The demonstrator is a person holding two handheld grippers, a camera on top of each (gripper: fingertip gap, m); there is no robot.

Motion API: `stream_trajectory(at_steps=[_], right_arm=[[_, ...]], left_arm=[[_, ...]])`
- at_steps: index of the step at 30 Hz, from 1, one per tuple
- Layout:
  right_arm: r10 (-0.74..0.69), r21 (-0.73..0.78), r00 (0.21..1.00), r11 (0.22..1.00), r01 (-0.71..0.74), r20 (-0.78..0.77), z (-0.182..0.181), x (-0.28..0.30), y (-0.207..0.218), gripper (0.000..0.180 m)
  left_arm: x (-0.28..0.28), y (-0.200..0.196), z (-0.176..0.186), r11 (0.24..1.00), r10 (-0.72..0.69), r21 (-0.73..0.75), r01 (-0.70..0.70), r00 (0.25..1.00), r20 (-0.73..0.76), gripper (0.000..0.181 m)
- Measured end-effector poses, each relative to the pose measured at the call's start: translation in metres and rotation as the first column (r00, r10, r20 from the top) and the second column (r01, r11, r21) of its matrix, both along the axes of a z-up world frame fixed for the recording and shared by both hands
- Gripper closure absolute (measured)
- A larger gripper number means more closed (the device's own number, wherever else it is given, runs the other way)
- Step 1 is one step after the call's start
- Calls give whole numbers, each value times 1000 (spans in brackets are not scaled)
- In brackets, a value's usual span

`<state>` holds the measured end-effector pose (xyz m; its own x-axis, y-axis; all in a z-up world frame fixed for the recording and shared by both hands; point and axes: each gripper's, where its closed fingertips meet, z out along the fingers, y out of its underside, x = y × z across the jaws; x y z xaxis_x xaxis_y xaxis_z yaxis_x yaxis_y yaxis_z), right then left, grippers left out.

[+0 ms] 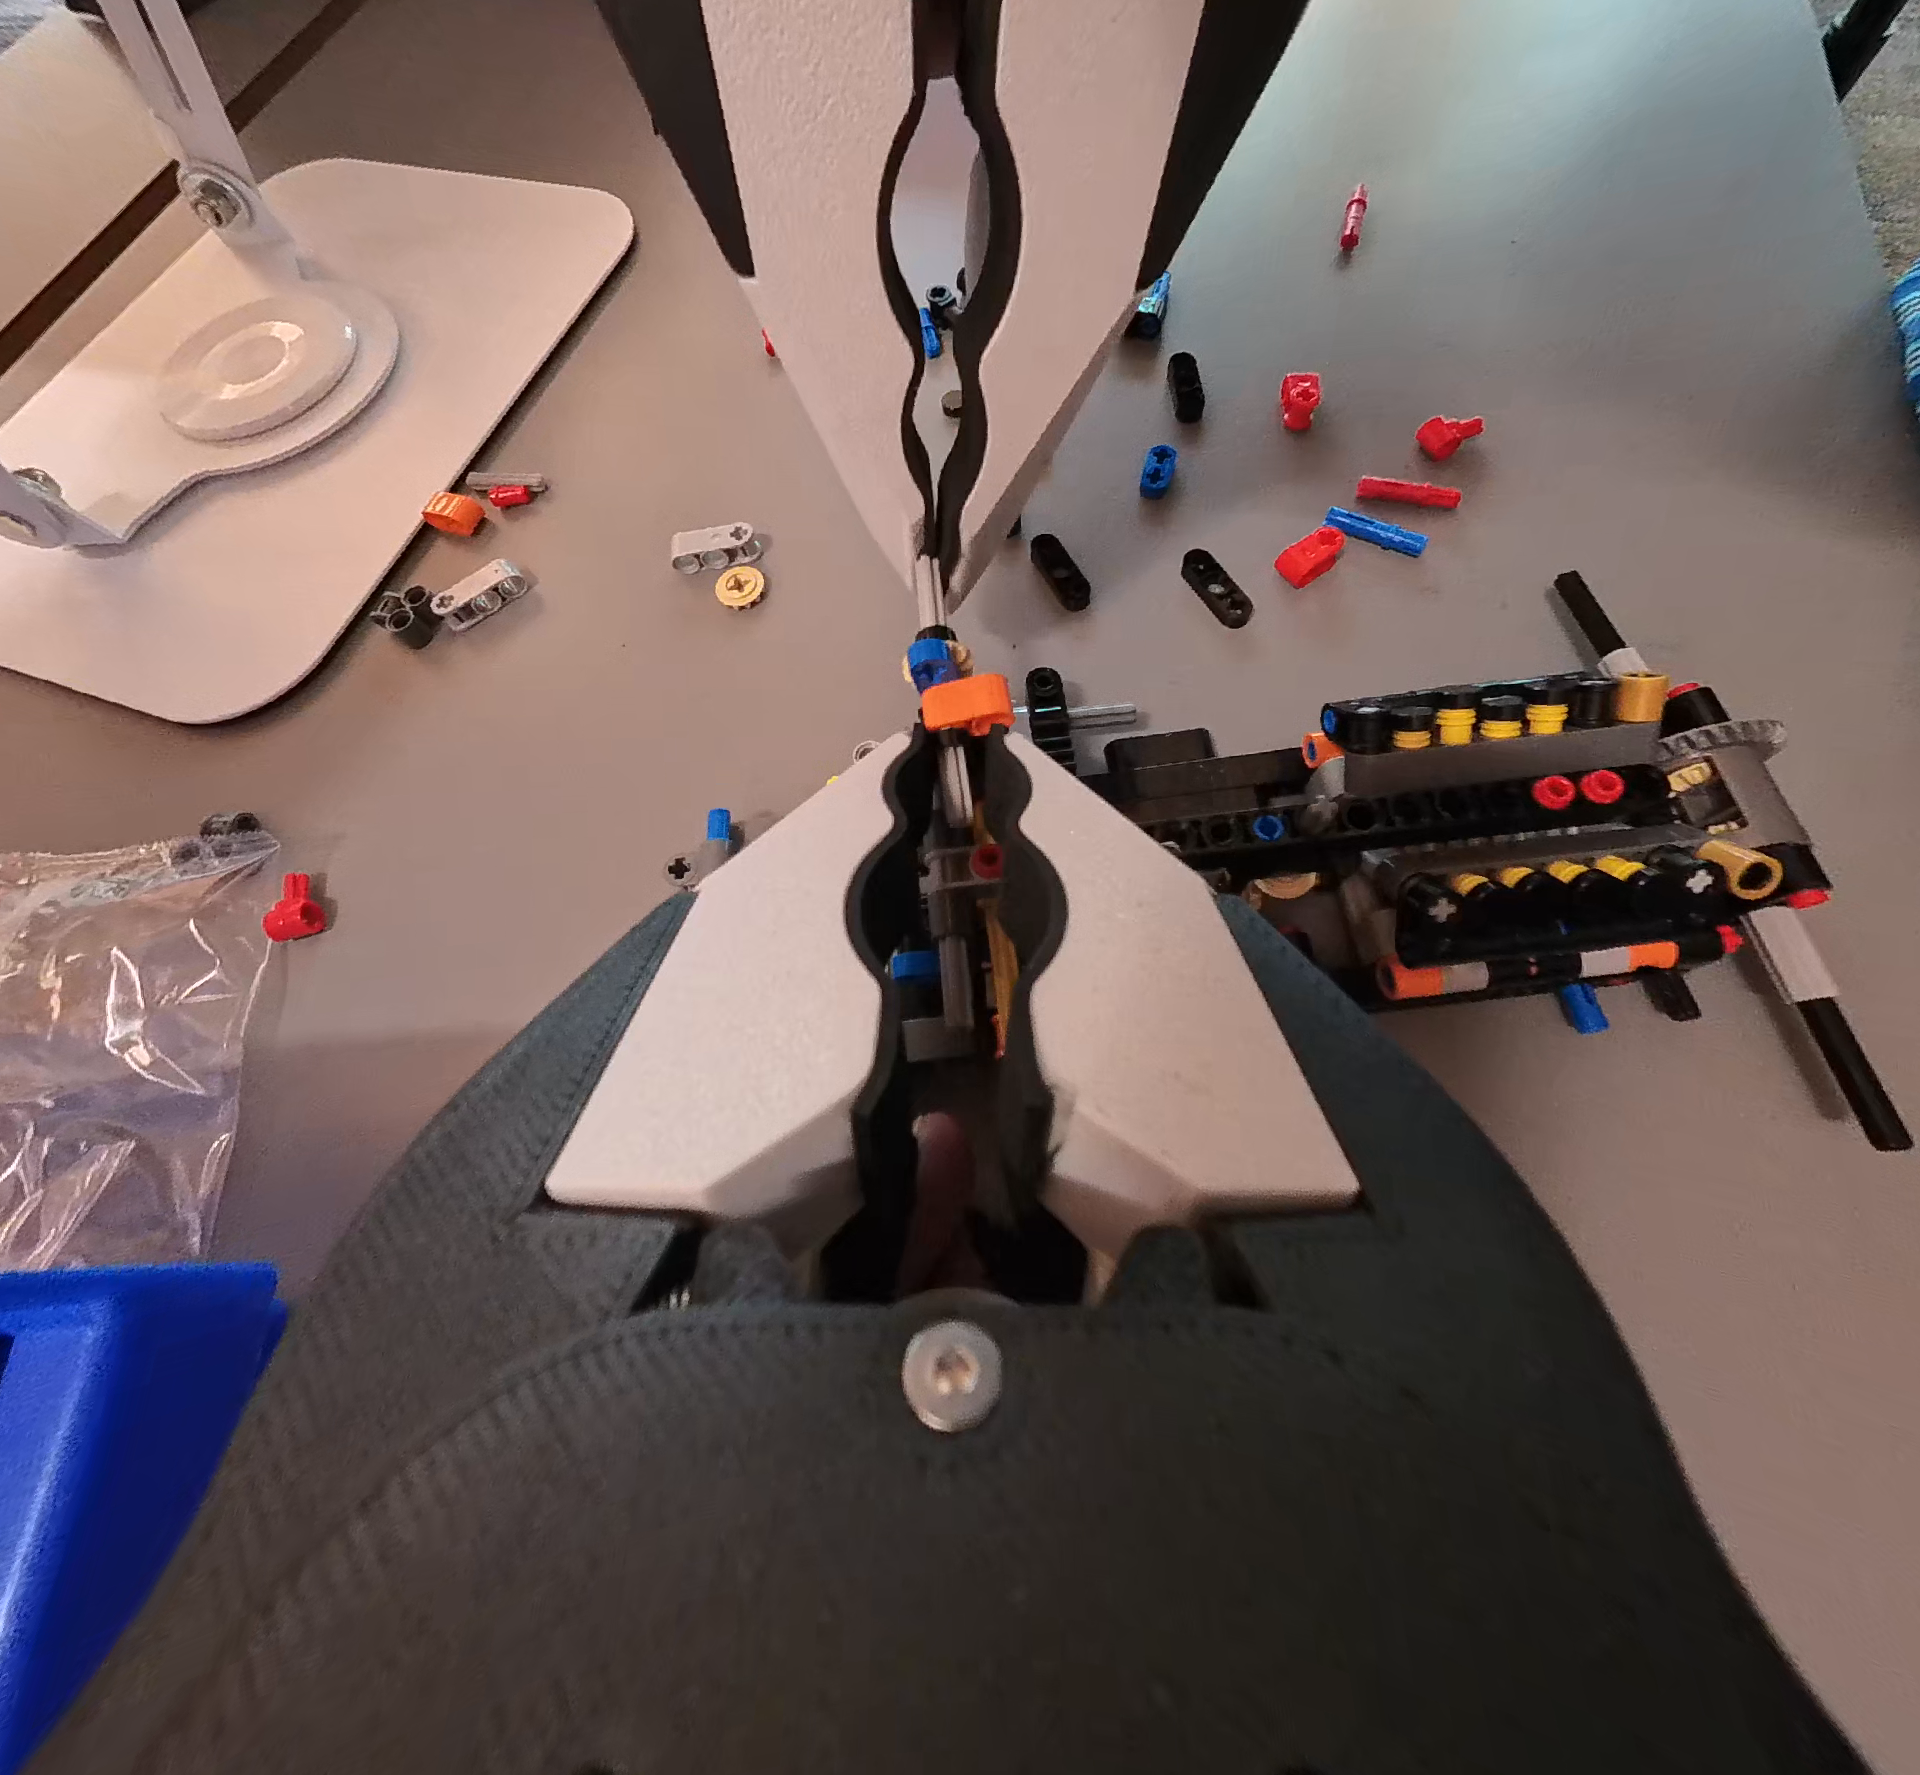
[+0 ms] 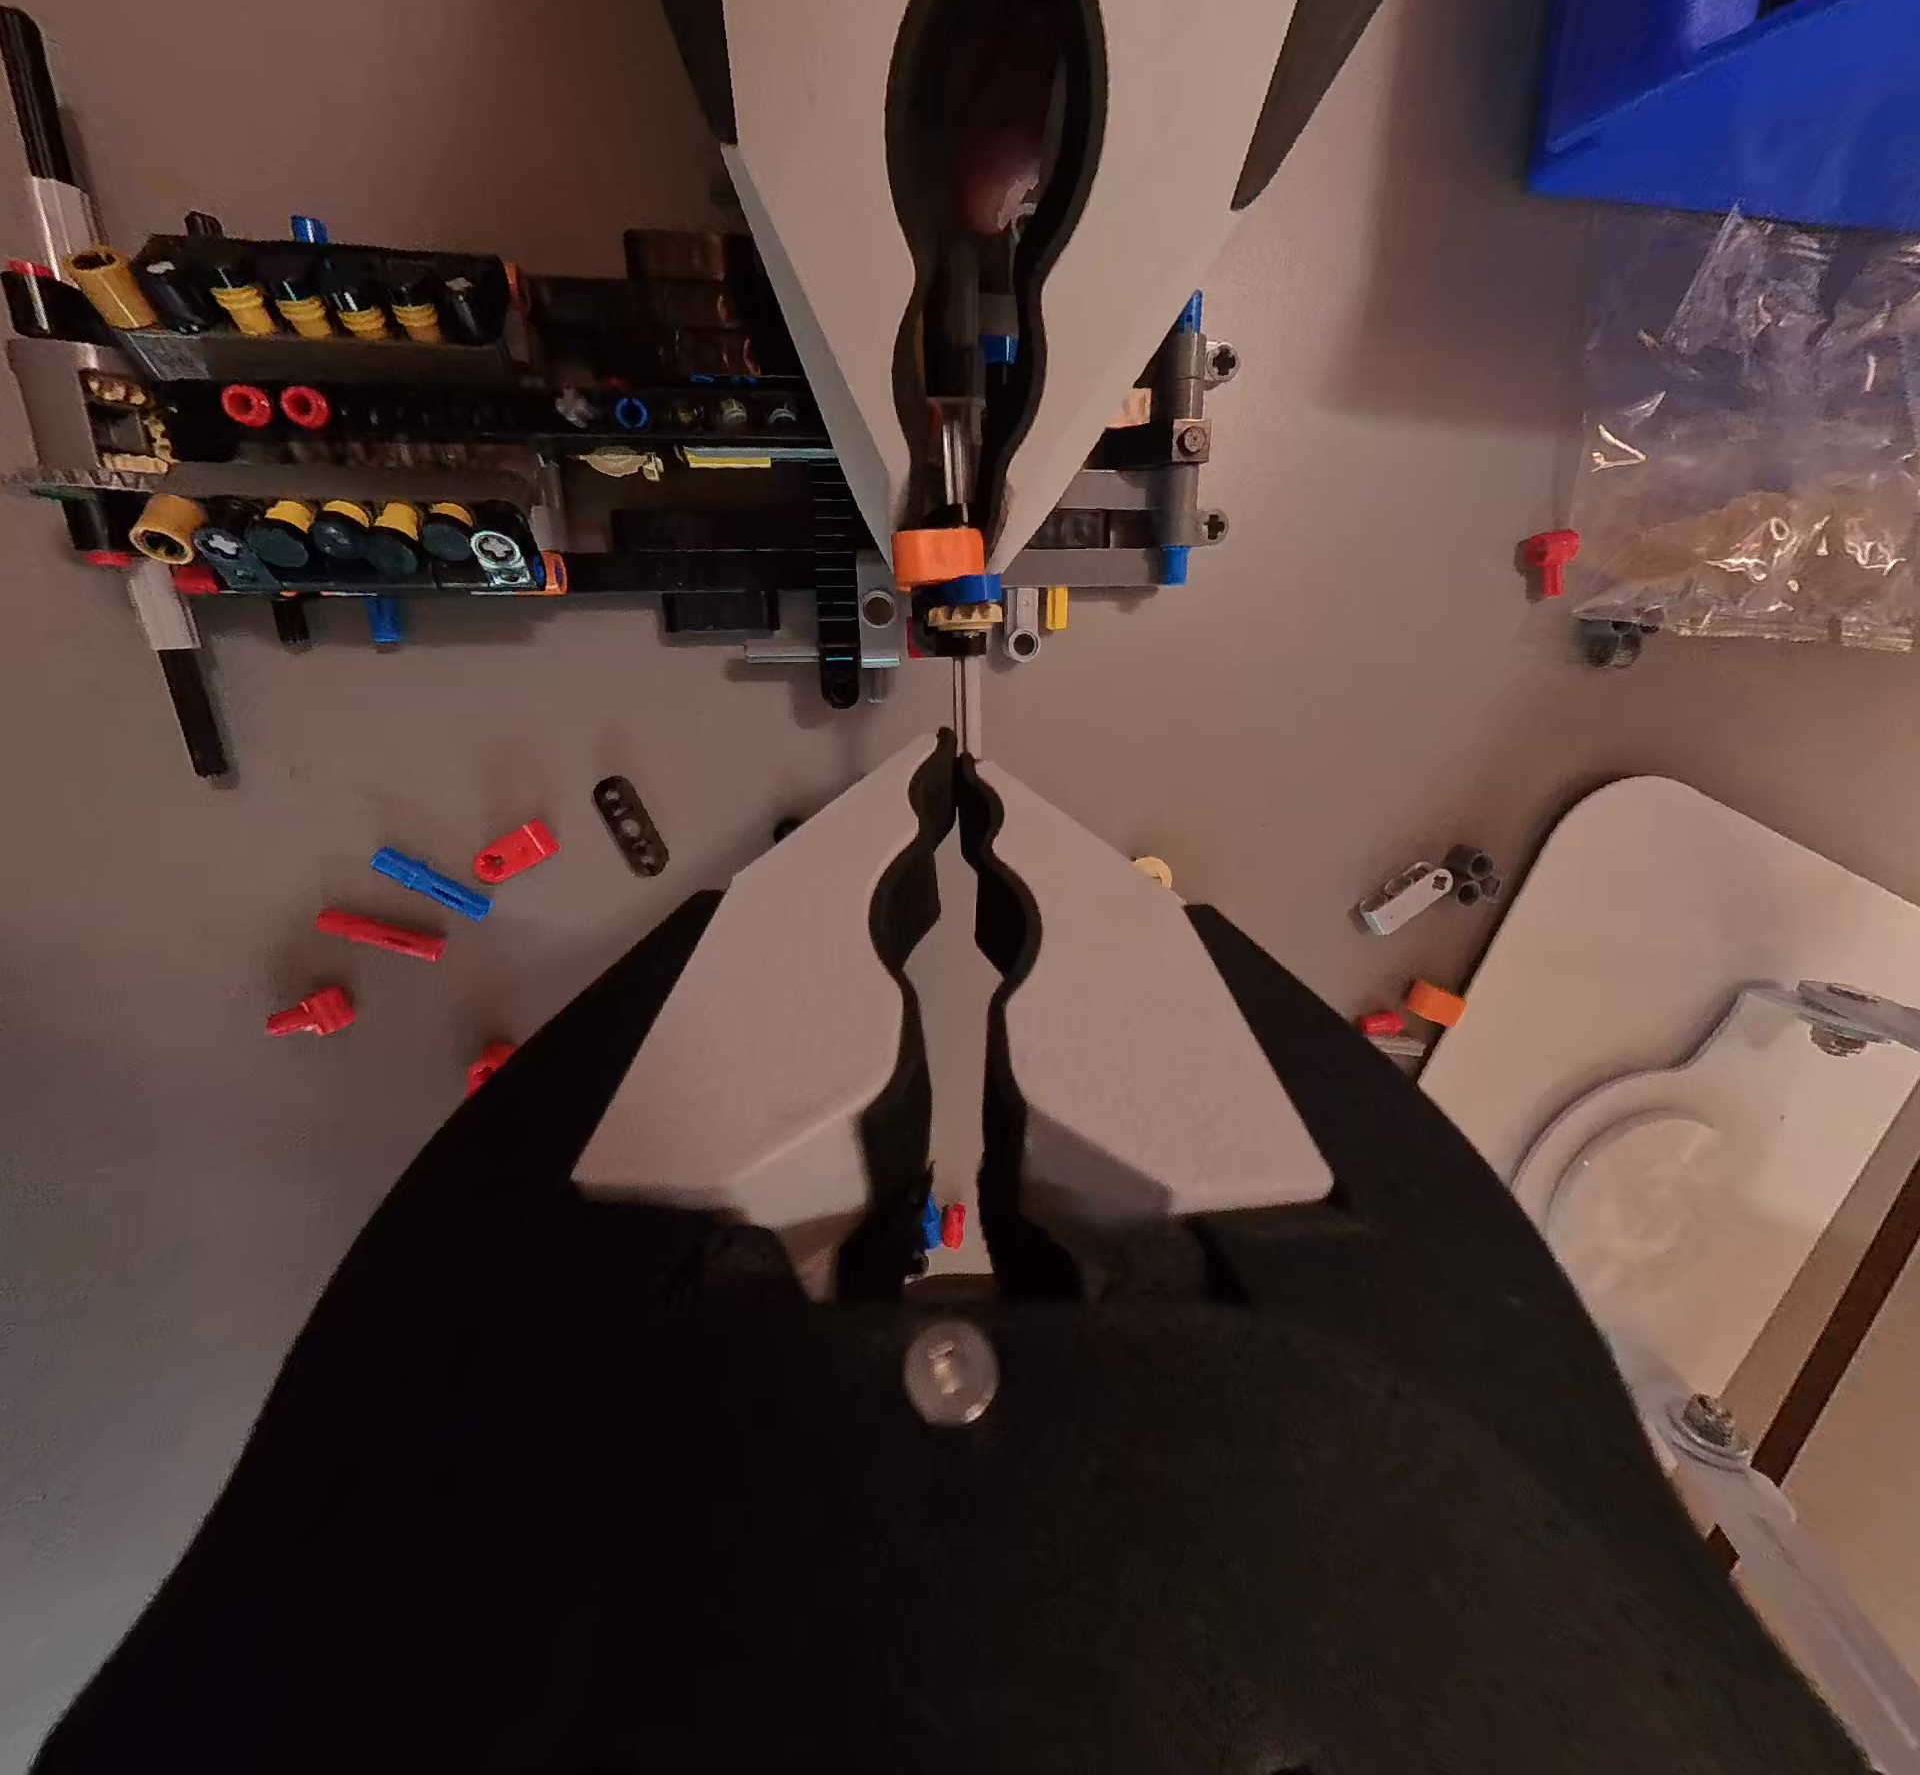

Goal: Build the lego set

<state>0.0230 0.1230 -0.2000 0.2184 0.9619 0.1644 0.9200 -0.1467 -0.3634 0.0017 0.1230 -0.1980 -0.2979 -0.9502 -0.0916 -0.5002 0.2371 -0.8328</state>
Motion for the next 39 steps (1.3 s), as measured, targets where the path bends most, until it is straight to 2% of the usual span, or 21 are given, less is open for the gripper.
stream_trajectory(at_steps=[13,19,22,28,39], right_arm=[[-26,-14,999,1000,25,-42,-1,-2,1,180],[-106,-71,988,993,98,-110,-4,2,3,180],[-139,-61,983,989,132,-118,0,6,2,164],[-216,-50,967,976,211,-139,10,21,-3,152],[-323,-64,899,946,318,-295,38,22,-42,145]], left_arm=[[-1,0,-1,1000,-6,-8,6,1000,-5,174],[0,3,-1,1000,7,-10,-7,1000,-13,174],[0,0,3,1000,3,-14,-3,1000,0,171],[-3,0,14,999,6,-39,-5,1000,26,161],[-29,12,18,997,54,-56,-57,998,-44,142]])
